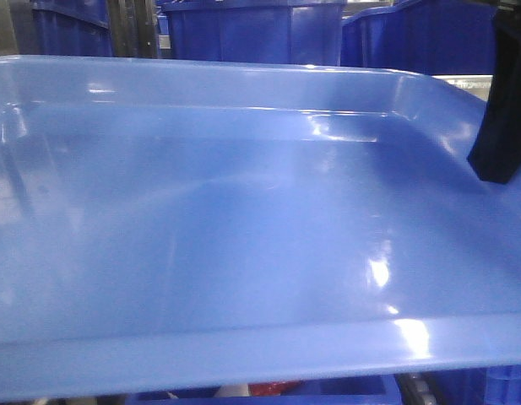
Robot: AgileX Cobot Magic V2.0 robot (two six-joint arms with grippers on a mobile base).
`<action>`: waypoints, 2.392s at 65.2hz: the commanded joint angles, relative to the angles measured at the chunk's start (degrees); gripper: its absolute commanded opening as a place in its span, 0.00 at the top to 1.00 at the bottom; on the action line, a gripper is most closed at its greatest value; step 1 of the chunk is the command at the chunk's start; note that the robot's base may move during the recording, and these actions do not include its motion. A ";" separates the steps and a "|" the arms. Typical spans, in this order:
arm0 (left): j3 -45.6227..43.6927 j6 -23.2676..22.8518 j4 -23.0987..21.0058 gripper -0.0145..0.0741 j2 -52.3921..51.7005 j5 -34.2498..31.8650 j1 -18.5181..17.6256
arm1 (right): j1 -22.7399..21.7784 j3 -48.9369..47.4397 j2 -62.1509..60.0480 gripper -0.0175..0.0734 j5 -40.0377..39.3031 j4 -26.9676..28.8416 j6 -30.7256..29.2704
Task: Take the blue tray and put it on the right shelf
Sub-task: 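Hold the tray raised in both grippers while the base drives to the shelf, then raise the tray above the metal shelf edge and lower it onto the shelf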
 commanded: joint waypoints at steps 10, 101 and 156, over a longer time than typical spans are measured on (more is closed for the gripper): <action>-1.31 -0.45 1.21 0.83 -0.80 -1.09 -0.06 | -0.16 -1.38 -1.58 0.57 -1.30 -2.56 0.94; -45.31 11.54 1.66 0.83 23.93 -6.05 3.67 | -4.87 -42.00 15.35 0.57 3.39 -7.76 -6.21; -55.09 17.16 -7.52 0.82 40.35 -13.85 13.22 | -13.16 -51.28 32.59 0.57 -6.10 -6.34 -6.21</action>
